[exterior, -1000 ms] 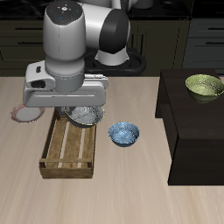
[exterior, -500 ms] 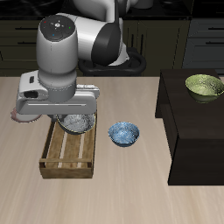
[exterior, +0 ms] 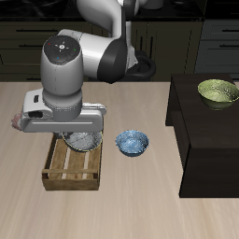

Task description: Place the black bowl in the wooden tray

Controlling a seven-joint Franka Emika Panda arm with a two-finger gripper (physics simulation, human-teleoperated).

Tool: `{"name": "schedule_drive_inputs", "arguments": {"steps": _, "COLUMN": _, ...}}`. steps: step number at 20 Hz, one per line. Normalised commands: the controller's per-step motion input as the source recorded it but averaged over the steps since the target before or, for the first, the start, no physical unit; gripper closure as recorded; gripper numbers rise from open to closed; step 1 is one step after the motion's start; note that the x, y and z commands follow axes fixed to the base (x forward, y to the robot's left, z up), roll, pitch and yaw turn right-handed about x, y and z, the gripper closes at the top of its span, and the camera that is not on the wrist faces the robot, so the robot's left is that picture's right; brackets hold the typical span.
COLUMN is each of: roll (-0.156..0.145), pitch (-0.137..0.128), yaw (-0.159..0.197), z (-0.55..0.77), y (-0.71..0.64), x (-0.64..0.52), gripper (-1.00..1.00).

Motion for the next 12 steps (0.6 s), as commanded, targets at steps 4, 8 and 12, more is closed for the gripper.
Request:
{"name": "schedule_drive_inputs", "arguments": {"steps": 4, "roll": 0.040, "pitch": -0.056, "yaw": -0.026, "z": -0.24, "y": 0.05, "x": -0.38, "gripper": 1.00}}
{"name": "schedule_drive_inputs", "arguments": {"steps": 8, "roll": -0.014, "pitch": -0.035, "yaw": -0.010, "z": -0.16, "y": -0.05, "x": -0.33, "gripper": 1.00}}
{"name": "schedule_drive_inputs", "arguments": {"steps": 12, "roll": -0.017, "pitch": -0.071, "yaw": 0.043, "z": 0.02, "y": -0.08, "x": -0.19, "gripper": 1.00}}
